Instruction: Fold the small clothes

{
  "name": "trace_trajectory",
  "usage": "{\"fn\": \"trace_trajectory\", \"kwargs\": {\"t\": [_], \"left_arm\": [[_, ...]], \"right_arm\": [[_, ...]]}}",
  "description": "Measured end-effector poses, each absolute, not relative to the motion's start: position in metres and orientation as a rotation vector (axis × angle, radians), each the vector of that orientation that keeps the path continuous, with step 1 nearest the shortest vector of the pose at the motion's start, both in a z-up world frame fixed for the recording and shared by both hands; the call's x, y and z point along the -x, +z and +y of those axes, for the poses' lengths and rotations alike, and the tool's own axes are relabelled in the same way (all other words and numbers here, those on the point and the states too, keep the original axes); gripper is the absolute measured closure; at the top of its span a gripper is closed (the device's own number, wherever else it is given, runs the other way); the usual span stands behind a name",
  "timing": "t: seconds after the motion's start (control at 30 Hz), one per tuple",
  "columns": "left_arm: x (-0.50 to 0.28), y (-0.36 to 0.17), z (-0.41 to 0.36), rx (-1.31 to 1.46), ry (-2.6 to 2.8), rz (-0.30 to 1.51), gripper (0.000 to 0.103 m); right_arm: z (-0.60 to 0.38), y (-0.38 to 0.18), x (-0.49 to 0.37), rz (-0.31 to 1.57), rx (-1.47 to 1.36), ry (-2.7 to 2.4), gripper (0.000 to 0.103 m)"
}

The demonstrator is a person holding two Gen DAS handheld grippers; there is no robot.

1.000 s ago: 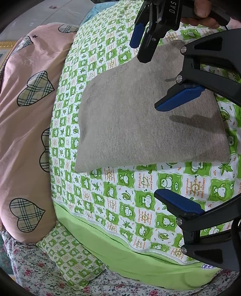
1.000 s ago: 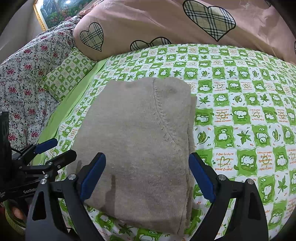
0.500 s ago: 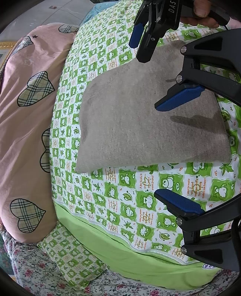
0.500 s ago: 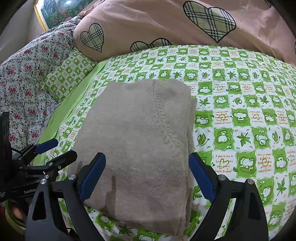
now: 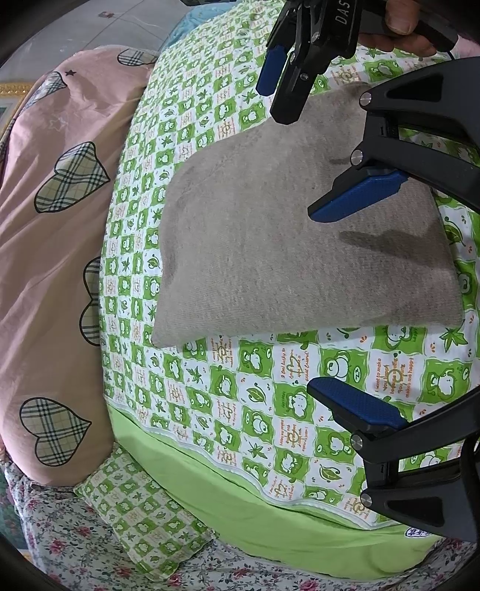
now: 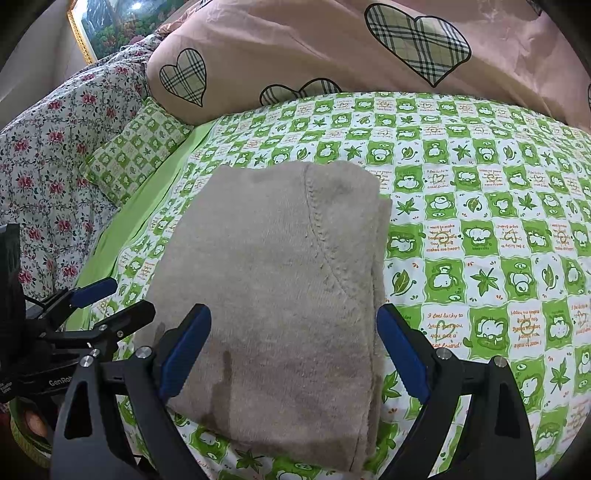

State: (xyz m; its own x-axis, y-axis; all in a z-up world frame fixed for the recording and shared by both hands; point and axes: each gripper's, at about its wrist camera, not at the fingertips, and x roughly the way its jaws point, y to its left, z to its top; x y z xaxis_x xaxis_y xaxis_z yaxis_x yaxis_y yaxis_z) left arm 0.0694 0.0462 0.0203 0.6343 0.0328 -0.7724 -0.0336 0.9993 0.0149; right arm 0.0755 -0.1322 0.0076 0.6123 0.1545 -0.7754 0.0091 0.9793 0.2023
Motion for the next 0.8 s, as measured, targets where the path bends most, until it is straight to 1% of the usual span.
{"fn": "trace_trajectory", "kwargs": {"t": [0.47, 0.8], "left_arm": [[-0.073, 0.023, 0.047, 0.007, 0.026, 0.862, 0.017], [-0.079, 0.015, 0.059, 0.037, 0.042, 0.890, 0.017]], "right_arm": [[-0.137, 0.009, -0.079, 0.896, -0.193, 0.075, 0.012], [-0.142, 0.005, -0.084, 0.904, -0.200, 0.075, 0.012]]}}
